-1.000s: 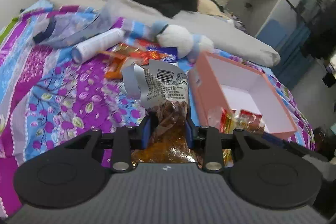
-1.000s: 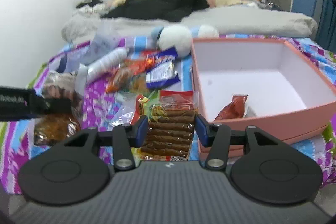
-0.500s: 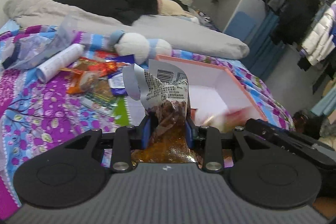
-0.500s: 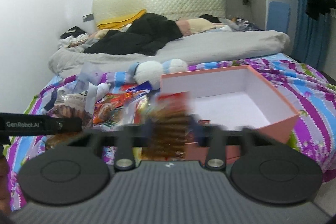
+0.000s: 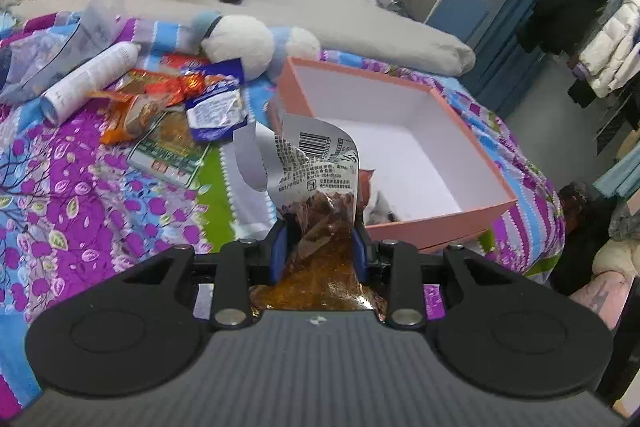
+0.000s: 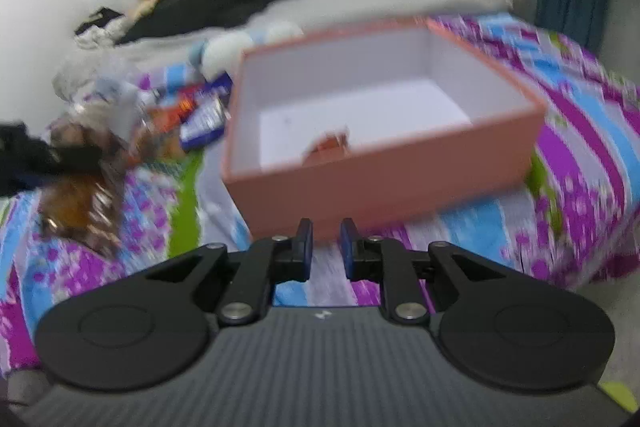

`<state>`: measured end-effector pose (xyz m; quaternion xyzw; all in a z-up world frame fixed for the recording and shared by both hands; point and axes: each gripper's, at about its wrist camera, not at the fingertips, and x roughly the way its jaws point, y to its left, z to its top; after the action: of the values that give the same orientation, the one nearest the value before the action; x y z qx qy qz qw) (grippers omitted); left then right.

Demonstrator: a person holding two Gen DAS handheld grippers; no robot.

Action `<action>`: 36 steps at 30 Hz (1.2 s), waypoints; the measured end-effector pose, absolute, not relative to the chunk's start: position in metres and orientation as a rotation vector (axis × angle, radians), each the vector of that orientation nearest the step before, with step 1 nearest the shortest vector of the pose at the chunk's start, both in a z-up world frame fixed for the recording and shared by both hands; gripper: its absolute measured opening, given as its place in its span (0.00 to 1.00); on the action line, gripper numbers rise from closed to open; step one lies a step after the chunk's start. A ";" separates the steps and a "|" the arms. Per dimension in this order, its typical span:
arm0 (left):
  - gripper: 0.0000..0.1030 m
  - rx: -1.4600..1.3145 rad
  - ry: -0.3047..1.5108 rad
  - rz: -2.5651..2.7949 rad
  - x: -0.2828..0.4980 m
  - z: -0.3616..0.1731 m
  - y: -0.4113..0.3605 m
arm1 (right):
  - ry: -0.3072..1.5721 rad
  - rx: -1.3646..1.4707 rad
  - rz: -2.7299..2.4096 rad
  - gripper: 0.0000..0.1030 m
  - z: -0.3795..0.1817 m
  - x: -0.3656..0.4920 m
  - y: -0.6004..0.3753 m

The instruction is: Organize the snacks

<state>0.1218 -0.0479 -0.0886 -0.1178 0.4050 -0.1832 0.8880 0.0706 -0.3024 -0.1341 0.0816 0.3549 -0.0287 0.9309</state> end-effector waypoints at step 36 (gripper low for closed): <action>0.37 -0.357 0.933 -0.281 0.096 -0.146 0.013 | 1.568 0.209 0.222 0.42 -0.348 0.098 -0.254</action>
<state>0.0965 0.0133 -0.1458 -0.1704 0.4458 -0.1343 0.8684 0.0977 -0.2536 -0.3483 0.0936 0.7031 0.0995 0.6978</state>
